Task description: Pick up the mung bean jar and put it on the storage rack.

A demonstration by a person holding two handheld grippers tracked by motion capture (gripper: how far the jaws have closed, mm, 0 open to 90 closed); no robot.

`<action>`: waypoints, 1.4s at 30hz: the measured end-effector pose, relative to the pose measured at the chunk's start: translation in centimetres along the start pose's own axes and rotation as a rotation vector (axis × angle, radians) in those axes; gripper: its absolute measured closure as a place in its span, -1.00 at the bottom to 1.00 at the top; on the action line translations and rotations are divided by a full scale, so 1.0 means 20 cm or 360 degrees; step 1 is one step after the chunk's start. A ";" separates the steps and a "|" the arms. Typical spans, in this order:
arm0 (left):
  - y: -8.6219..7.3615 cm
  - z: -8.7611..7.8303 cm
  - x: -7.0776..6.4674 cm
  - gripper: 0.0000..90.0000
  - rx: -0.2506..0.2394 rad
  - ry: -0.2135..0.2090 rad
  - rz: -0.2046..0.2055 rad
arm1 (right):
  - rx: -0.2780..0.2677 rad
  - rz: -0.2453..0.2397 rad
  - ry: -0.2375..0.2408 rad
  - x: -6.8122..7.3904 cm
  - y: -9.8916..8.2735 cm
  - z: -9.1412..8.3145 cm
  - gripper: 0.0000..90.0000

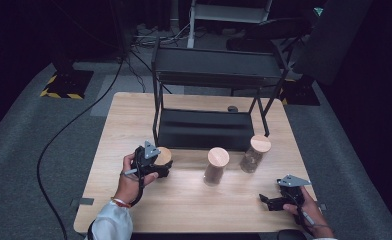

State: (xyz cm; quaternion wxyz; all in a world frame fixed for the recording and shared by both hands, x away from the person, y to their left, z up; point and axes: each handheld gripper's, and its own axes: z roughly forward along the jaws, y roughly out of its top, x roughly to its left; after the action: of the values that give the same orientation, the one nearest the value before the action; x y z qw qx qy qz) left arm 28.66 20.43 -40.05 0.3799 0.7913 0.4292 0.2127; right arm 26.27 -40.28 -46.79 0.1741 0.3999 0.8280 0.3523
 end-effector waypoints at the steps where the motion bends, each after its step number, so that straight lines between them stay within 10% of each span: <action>1: 0.01 0.01 0.00 -0.48 -0.0003 -0.0005 -0.0007 | 0.0000 0.0000 0.0000 0.00 0.00 0.00 -1.00; 42: 0.35 0.29 -0.07 -0.48 -0.0030 0.0103 -0.0057 | 0.0000 -0.0001 0.0000 0.00 0.00 0.00 -1.00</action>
State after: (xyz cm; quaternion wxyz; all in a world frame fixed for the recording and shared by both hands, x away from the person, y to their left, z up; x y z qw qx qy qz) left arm 35.40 14.42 -38.25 0.3770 0.7726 0.4535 0.2351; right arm 26.27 -40.29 -46.80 0.1741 0.3997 0.8281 0.3524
